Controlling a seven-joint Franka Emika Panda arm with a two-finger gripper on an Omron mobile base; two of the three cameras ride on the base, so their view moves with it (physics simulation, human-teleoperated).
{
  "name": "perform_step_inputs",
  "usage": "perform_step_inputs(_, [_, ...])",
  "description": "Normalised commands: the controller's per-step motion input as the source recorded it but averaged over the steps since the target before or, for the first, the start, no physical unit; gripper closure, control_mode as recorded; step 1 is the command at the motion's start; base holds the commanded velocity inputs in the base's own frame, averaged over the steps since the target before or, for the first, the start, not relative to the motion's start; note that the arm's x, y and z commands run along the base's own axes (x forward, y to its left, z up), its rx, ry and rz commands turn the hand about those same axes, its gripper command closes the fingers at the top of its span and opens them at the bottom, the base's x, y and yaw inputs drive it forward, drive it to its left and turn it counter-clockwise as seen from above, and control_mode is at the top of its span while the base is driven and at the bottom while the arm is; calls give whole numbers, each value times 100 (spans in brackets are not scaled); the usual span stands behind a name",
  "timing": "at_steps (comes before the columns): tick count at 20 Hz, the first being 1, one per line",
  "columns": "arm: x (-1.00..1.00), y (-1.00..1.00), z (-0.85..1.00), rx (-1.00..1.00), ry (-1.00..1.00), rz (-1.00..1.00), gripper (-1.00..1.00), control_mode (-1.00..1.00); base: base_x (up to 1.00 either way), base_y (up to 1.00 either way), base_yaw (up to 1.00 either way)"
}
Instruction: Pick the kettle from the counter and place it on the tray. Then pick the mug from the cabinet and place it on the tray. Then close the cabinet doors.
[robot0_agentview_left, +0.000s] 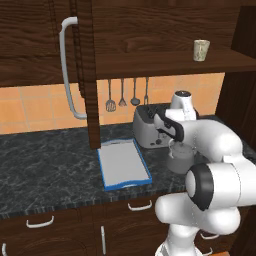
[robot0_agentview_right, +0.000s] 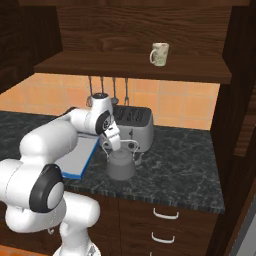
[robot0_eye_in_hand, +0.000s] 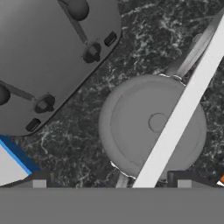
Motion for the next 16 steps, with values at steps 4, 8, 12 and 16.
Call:
perform_step_inputs(4, [4, -3, -4, 1, 0, -2, 100, -100, 0, 0, 0])
perform_step_inputs(8, [1, 0, 4, 0, 0, 0, 100, -100, 0, 0, 0])
perform_step_inputs(12, [-36, 27, 28, 0, 0, 8, 100, -100, 0, 0, 0])
perform_step_inputs(16, [-24, 67, 19, -2, 0, 22, 100, -100, 0, 0, 0])
